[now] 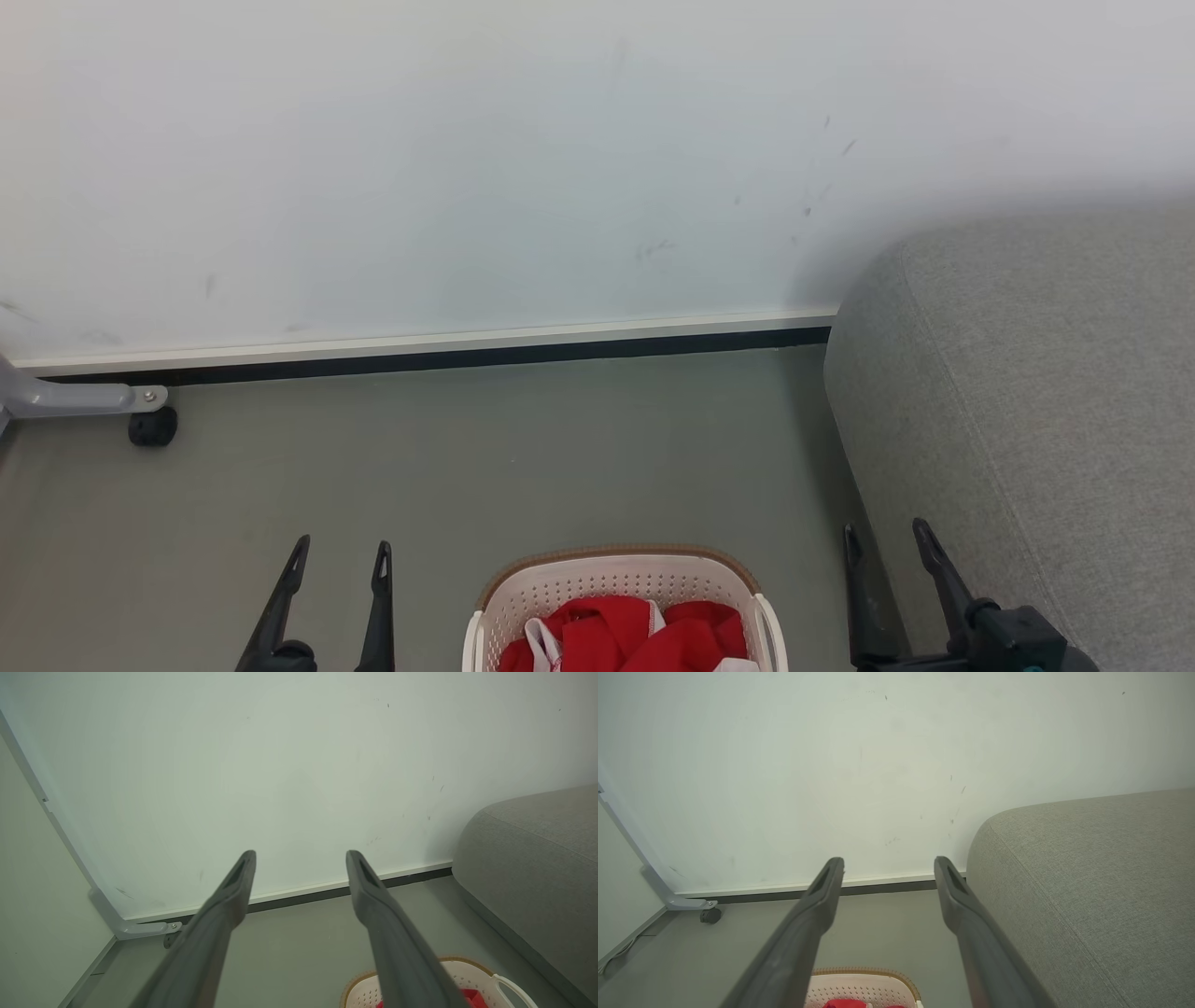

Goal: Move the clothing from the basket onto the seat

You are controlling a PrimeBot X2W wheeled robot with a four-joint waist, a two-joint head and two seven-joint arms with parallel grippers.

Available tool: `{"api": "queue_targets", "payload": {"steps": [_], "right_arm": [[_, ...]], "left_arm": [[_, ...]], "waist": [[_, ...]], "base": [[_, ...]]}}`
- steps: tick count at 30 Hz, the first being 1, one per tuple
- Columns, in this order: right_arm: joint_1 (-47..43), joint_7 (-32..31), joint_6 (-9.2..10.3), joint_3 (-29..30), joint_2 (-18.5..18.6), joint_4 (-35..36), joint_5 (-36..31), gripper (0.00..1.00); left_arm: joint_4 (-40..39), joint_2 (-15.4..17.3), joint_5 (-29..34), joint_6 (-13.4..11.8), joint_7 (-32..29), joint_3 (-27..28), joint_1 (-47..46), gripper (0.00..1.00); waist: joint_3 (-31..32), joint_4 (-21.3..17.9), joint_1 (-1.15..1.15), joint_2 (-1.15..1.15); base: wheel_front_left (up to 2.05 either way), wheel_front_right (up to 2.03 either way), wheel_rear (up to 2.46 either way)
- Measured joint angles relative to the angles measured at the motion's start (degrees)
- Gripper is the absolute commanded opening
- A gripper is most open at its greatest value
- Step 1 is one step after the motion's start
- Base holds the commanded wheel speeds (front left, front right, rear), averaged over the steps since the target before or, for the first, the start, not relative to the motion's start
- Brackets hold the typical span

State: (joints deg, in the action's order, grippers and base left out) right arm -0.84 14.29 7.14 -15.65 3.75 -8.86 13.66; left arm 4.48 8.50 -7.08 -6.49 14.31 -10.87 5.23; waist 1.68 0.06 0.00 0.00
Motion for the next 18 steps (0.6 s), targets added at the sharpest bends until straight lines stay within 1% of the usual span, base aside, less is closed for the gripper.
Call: {"api": "queue_targets", "payload": {"steps": [13,14,18], "right_arm": [[0.0,0.0,-0.01,0.2,0.0,0.0,-0.1,1.0],[0.0,0.0,-0.01,0.3,0.0,0.0,-0.1,1.0],[0.0,0.0,-0.01,0.4,0.0,0.0,-0.1,1.0]], "left_arm": [[0.5,-0.4,-0.2,0.0,0.0,0.7,0.0,1.0],[0.5,-0.4,-0.2,0.4,0.0,0.7,0.0,1.0],[0.5,-0.4,-0.2,0.5,0.0,0.8,0.0,1.0]], "waist": [[-0.2,0.0,0.0,0.0],[-0.3,0.0,0.0,0.0],[-0.4,0.0,0.0,0.0]], "base": [[0.0,0.0,0.0],[0.0,0.0,0.0],[0.0,0.0,0.0]]}}
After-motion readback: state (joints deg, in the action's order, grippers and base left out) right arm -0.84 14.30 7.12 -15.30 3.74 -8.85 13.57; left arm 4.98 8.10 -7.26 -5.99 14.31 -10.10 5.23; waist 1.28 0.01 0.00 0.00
